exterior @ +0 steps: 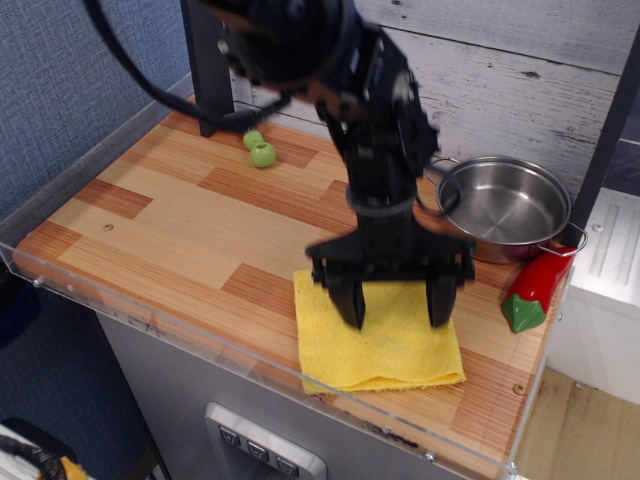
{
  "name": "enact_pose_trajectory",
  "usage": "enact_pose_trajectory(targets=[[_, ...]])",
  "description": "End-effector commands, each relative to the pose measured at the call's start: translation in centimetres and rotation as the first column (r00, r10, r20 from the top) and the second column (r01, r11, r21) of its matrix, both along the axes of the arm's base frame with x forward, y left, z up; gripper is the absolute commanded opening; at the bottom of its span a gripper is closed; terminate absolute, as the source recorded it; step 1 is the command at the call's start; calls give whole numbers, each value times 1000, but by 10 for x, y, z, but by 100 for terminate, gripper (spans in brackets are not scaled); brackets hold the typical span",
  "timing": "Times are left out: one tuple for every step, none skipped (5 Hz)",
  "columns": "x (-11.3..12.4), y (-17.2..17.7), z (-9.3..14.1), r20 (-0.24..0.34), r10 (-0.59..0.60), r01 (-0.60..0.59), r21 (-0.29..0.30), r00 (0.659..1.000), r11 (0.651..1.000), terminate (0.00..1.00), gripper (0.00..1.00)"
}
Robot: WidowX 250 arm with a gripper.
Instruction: Move the towel to bottom right of table
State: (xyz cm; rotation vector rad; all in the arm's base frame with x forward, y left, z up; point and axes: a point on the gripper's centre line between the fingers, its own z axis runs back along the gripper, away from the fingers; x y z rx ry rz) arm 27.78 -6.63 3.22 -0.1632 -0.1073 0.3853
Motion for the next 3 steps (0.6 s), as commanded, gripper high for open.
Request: enact_pose_trajectory(targets=[[15,6,65,136,115,-104,-86,984,991,0,100],[12,9,90,180,145,-125,-119,973,985,0,100],[12,9,90,180,145,-125,-119,973,985,0,100]])
